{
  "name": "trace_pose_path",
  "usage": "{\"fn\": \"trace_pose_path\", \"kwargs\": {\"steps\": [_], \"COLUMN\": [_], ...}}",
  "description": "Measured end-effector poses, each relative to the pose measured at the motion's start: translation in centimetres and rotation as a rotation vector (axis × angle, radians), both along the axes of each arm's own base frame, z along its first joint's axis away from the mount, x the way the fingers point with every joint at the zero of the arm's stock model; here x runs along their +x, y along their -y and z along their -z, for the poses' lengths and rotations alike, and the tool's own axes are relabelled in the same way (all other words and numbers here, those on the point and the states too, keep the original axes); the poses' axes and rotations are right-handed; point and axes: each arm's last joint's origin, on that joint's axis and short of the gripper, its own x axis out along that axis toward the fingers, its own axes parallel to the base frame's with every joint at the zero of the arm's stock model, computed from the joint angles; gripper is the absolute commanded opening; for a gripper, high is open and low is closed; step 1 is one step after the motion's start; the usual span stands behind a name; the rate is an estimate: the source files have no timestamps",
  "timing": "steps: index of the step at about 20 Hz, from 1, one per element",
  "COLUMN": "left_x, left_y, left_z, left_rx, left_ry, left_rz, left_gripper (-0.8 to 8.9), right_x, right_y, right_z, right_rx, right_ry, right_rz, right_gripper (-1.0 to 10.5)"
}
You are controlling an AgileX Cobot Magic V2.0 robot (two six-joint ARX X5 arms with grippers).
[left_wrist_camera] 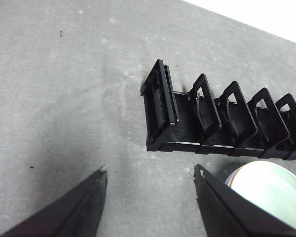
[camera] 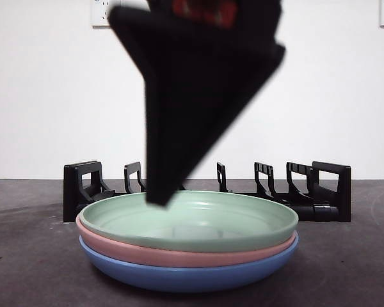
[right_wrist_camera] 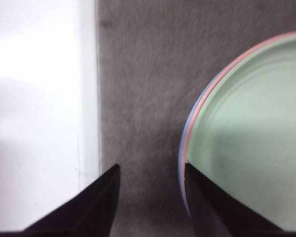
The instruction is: Place the plate
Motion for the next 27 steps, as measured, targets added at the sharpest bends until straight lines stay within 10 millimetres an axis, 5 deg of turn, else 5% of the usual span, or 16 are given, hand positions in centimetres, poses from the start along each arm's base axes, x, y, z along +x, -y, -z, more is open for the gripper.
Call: {"fn": "trace_pose_path", "kwargs": {"steps": [3, 6, 10, 14, 17, 18, 19, 27], "left_x": [0.0, 0.0, 0.6, 1.5, 1.5, 1.4, 1.4, 1.0], "left_y": [0.3, 0.8, 1.4, 2.2, 2.3, 2.3, 2.3, 2.3], "left_z": [0.0, -0.1, -0.9, -2.2, -2.8, -2.8, -2.8, -3.0], "left_rx": [-0.022, -0.035, -0.081, -0.139, -0.151, -0.151, -0.151, -0.151], "left_ry": [0.001, 0.009, 0.092, 0.219, 0.268, 0.268, 0.266, 0.288], "left_rz": [0.055, 0.105, 0.137, 0.186, 0.191, 0.191, 0.191, 0.193], "left_gripper": [2.78, 2.78, 2.80, 2.80, 2.65, 0.38, 0.15, 0.07], "right_x": [1.7, 5.8, 10.7, 12.9, 13.1, 13.1, 13.1, 12.9], "right_y": [2.4, 7.6, 15.2, 20.5, 21.9, 22.0, 22.0, 22.0], "right_z": [-4.8, -9.1, -10.4, -10.5, -10.4, -10.4, -10.4, -10.3], "right_rx": [0.248, 0.447, 0.514, 0.522, 0.504, 0.501, 0.502, 0.498], "right_ry": [0.135, 0.275, 0.330, 0.365, 0.368, 0.364, 0.363, 0.347], "right_rz": [0.105, 0.353, 0.658, 0.888, 0.949, 0.956, 0.956, 0.956], "right_gripper": [2.2, 2.2, 2.2, 2.2, 1.8, -0.2, 0.2, 0.2]}}
